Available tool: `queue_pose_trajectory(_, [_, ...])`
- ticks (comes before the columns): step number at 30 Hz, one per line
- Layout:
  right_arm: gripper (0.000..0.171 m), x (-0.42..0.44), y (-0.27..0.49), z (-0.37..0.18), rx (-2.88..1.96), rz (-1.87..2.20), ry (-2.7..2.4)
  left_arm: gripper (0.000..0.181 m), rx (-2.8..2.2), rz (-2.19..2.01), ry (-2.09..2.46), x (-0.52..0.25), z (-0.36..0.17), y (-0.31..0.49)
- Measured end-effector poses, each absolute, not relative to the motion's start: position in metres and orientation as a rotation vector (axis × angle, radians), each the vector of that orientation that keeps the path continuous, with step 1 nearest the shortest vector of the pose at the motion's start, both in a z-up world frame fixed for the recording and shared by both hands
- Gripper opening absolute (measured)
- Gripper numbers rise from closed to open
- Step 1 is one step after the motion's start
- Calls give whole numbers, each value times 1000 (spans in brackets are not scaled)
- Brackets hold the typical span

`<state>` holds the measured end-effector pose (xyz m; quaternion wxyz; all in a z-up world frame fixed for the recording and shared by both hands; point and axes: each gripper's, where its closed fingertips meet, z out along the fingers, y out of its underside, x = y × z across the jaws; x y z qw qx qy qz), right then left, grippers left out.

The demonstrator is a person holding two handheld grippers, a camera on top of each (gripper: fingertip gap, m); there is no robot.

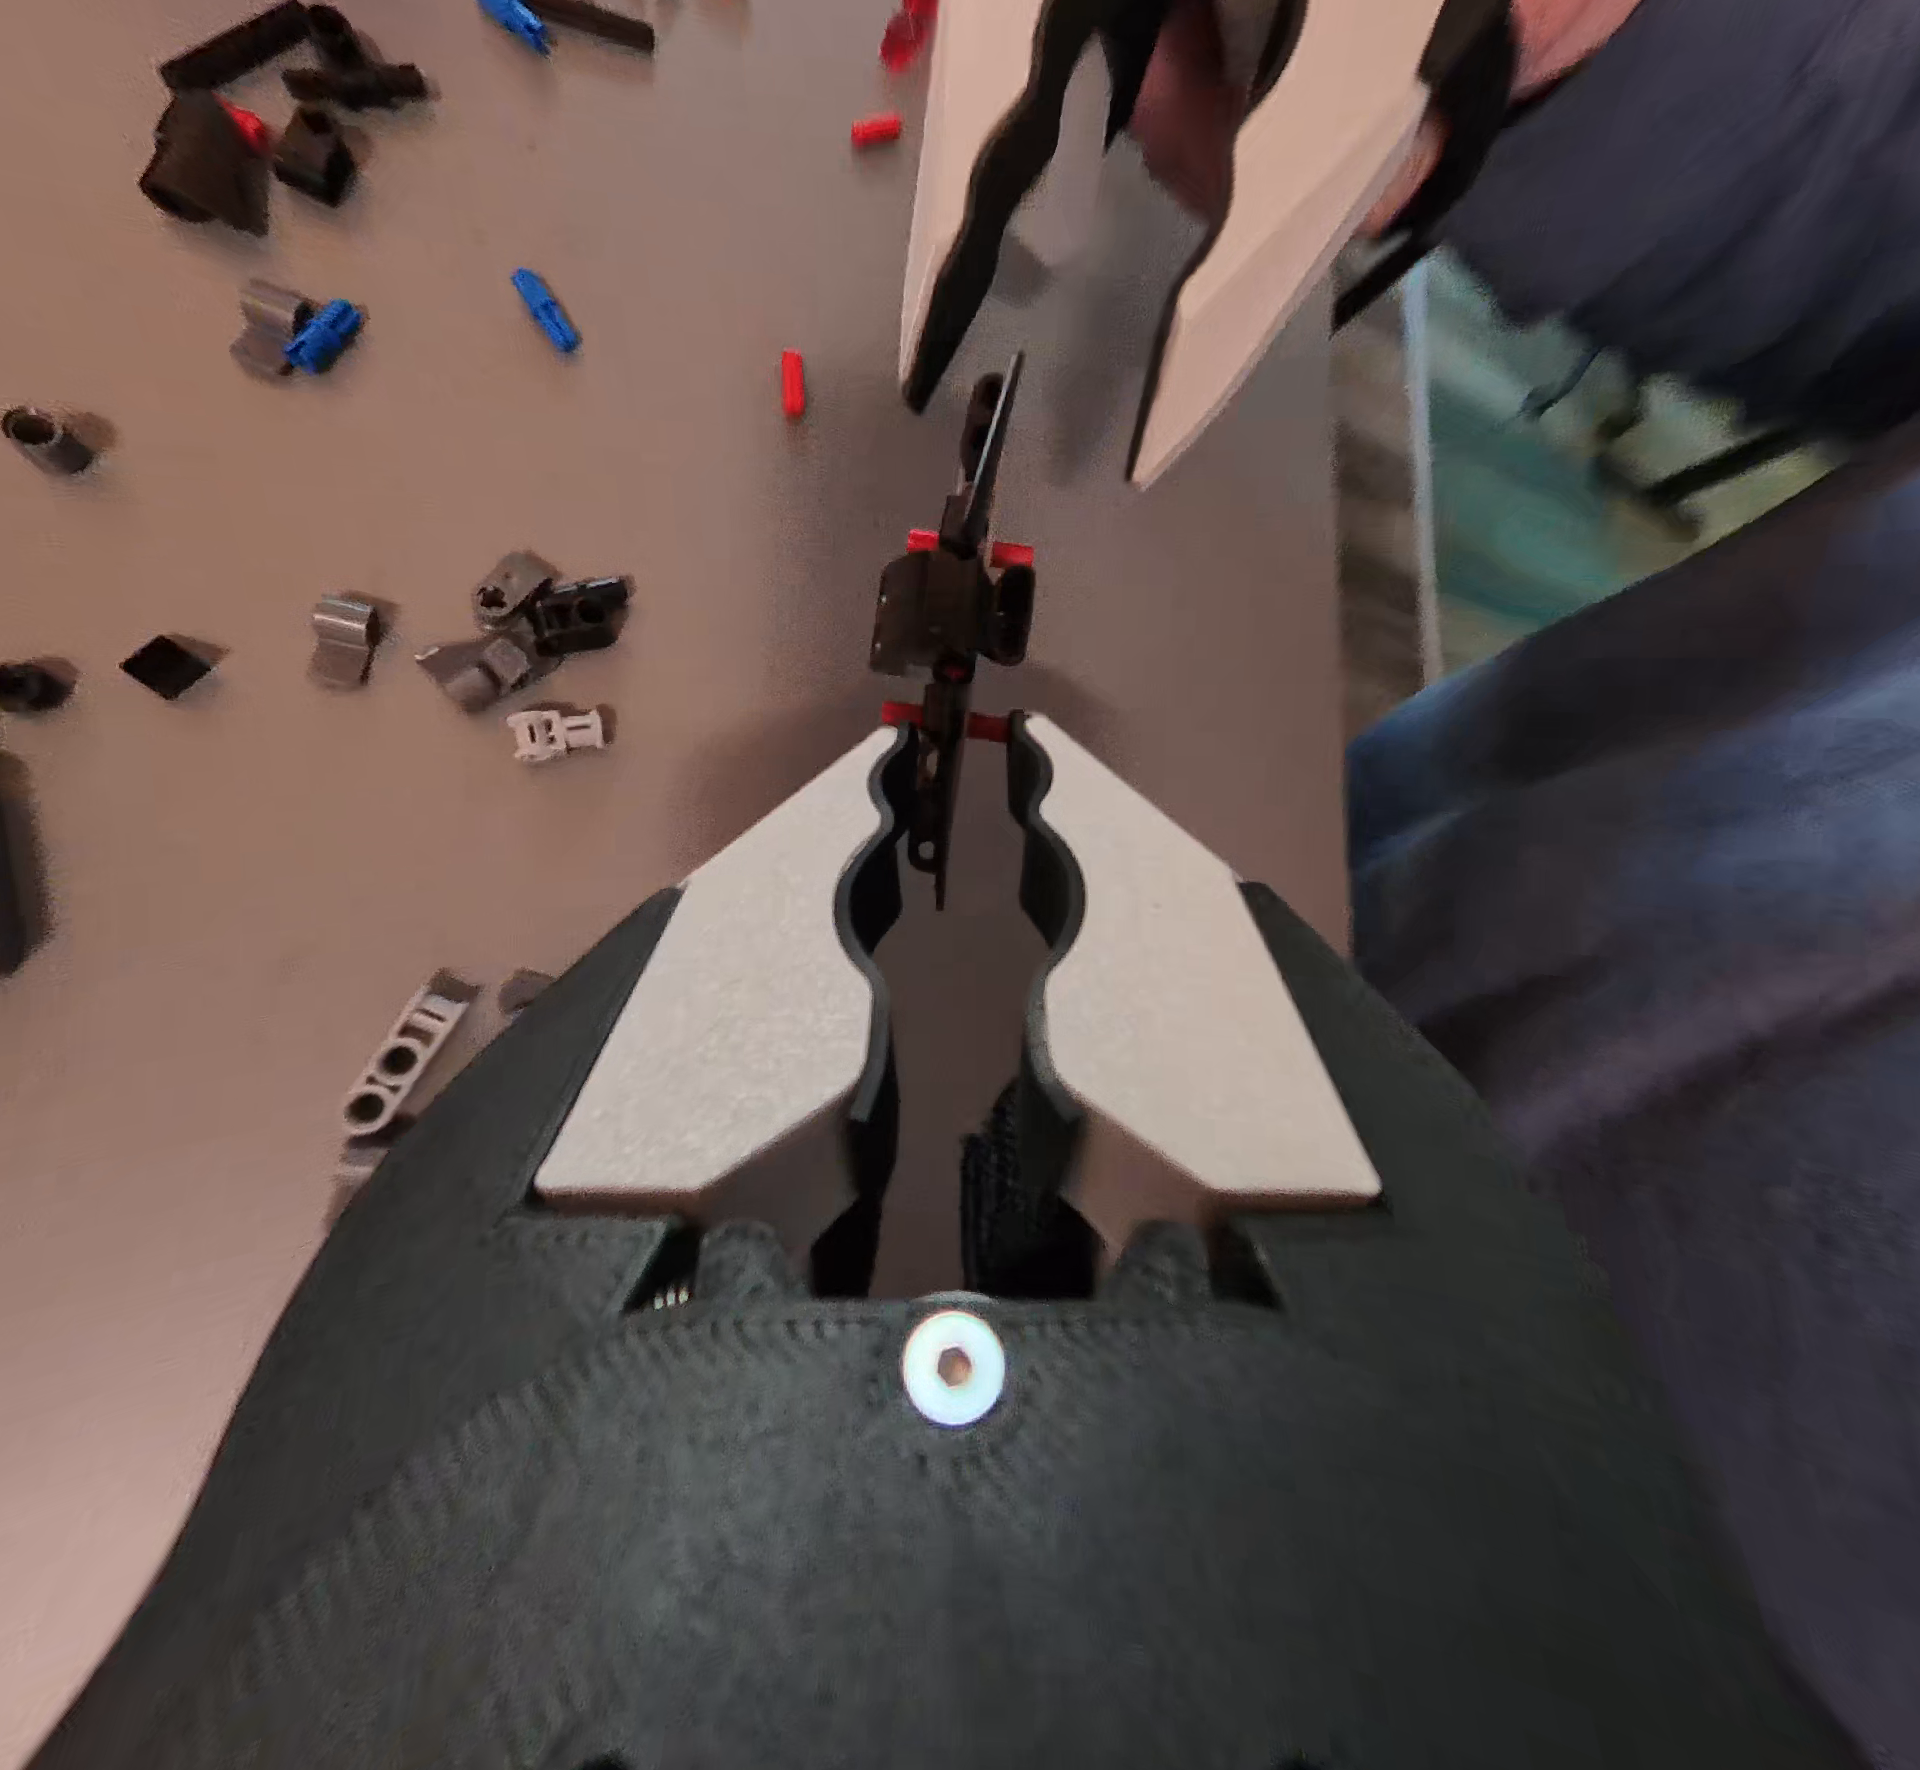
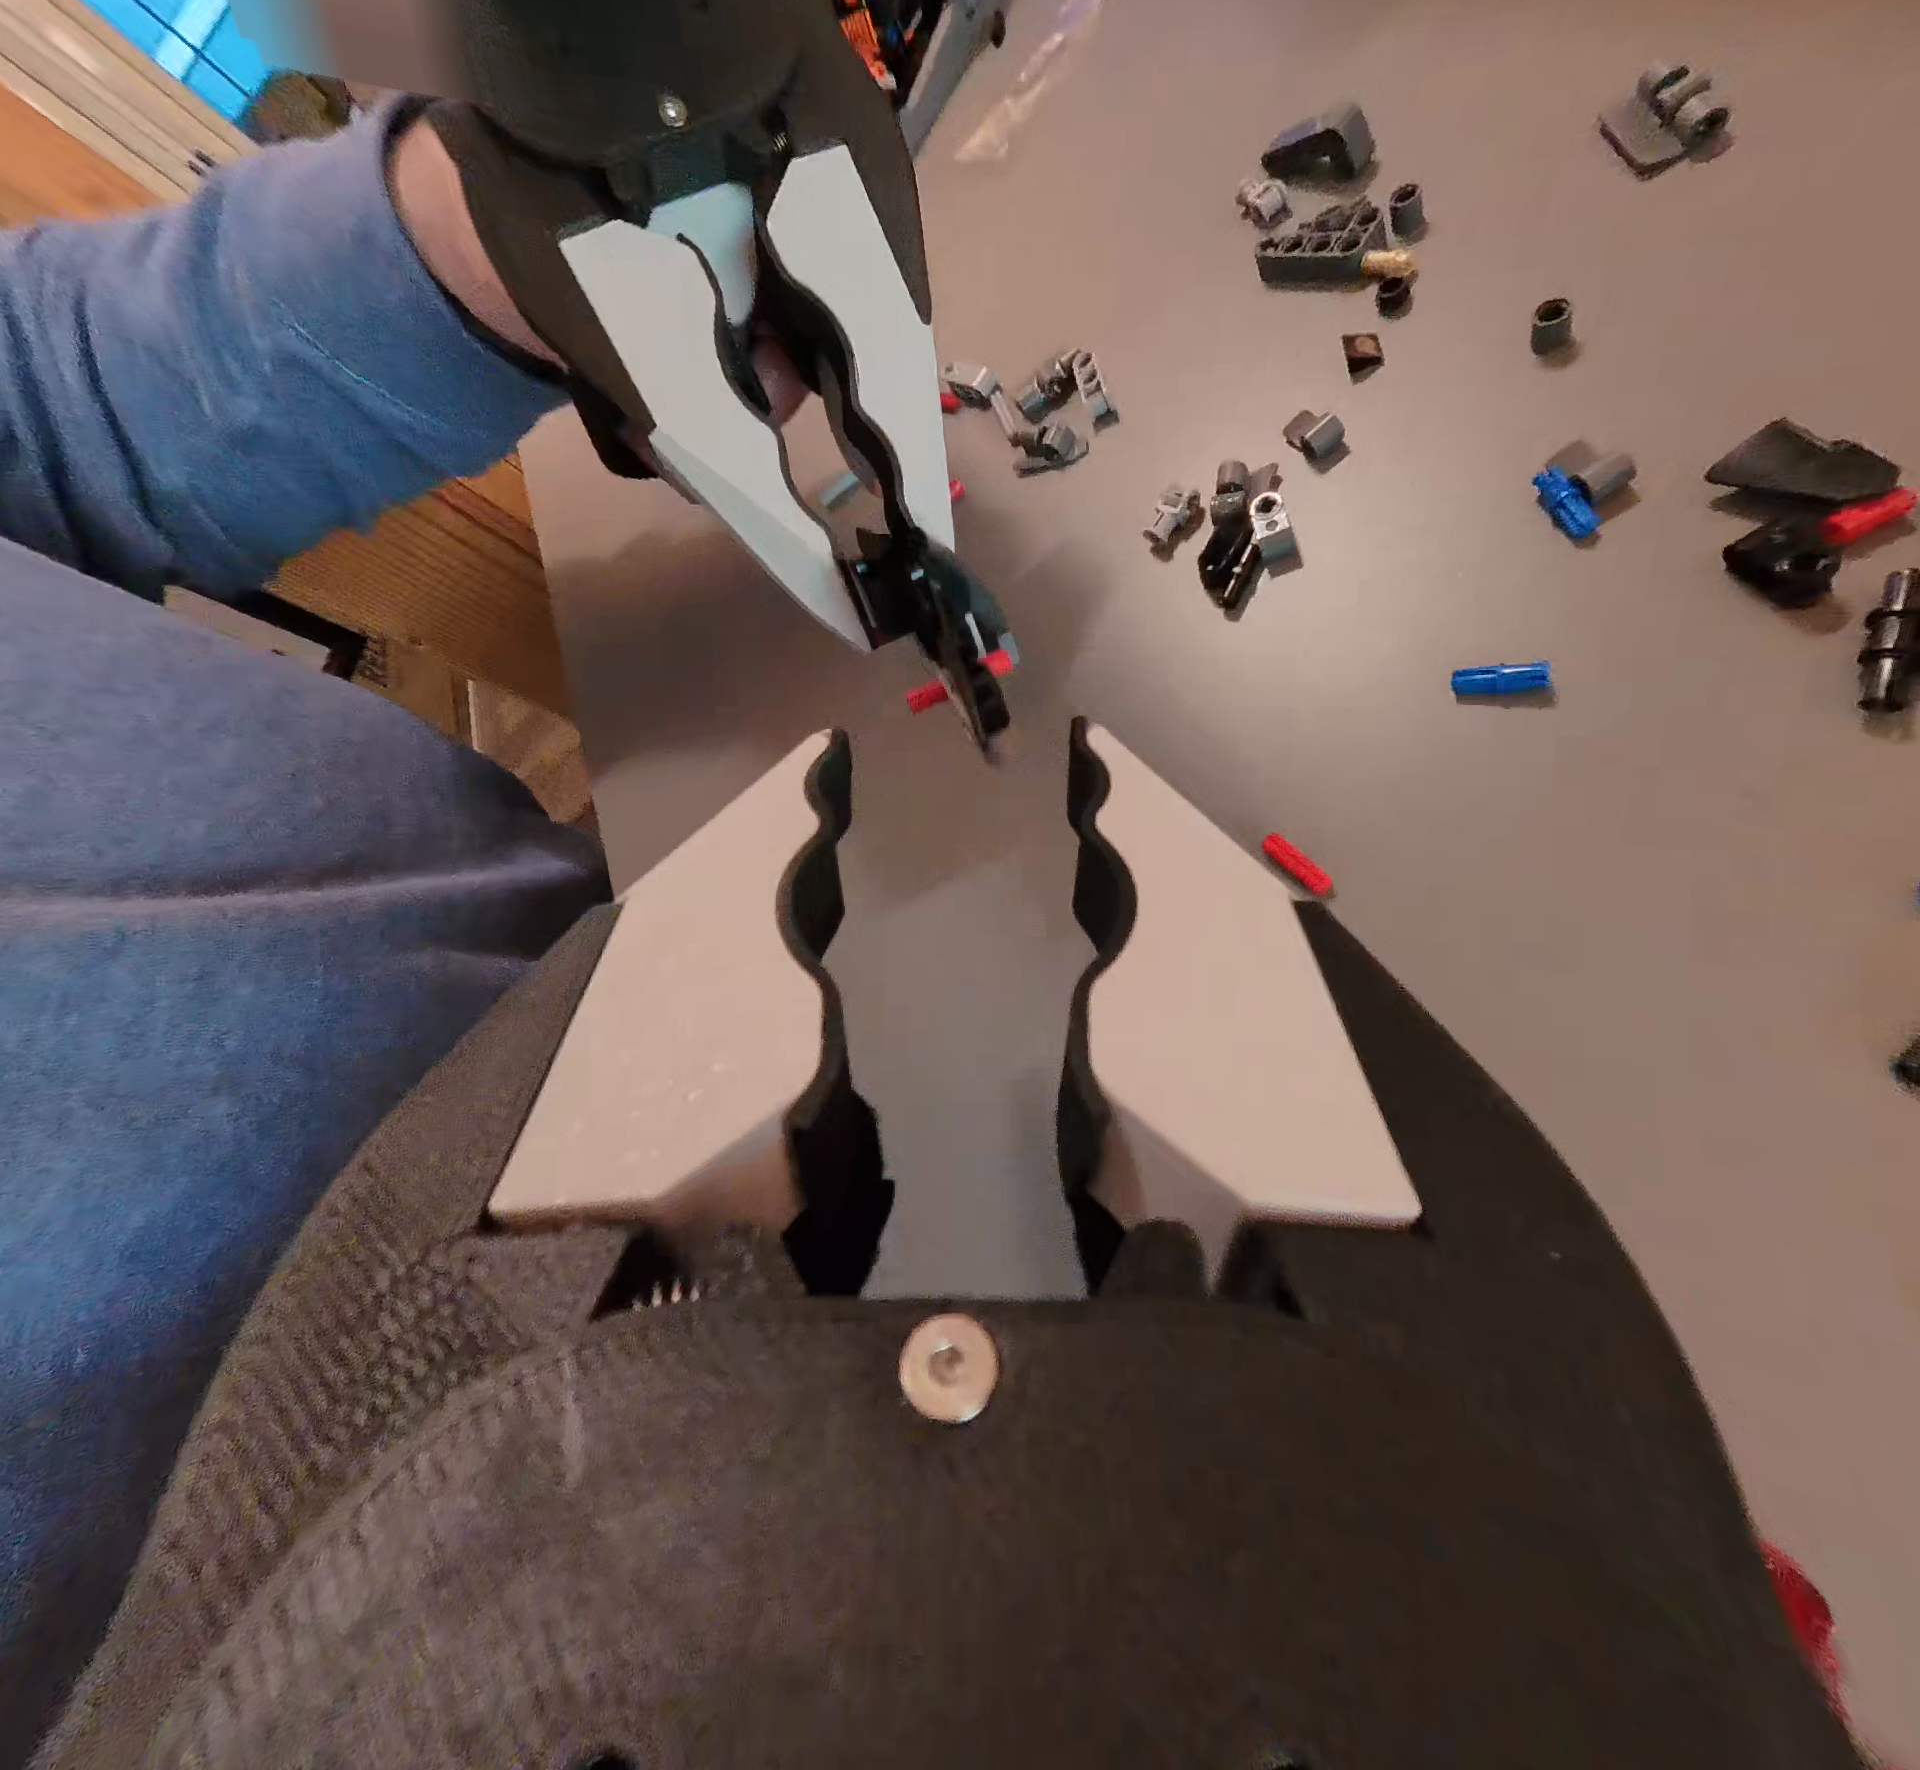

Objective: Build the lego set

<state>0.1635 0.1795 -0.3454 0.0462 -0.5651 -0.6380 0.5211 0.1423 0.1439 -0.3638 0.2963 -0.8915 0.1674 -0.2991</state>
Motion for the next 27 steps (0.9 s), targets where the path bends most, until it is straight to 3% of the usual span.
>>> queue_pose_trajectory(1, [43, 163, 179, -343, -1719, 1613, -1933, 16, -2336, -858, 383, 143, -357, 145])
queue_pose_trajectory(5, [51, 153, 174, -339, -1734, 1699, -1864, 15, -2149, -1091, 133, 141, -330, 154])
queue_pose_trajectory(9, [40, 138, 176, -304, -1743, 2044, -1537, 15, -1947, -1237, -89, 133, -308, 162])
queue_pose_trajectory(19, [19, 96, 182, -278, -1697, 2241, -1209, 15, -1661, -1286, -359, 121, -283, 174])
queue_pose_trajectory(27, [18, 82, 189, -268, -1735, 2393, -1169, 16, -1589, -1239, -428, 107, -272, 179])
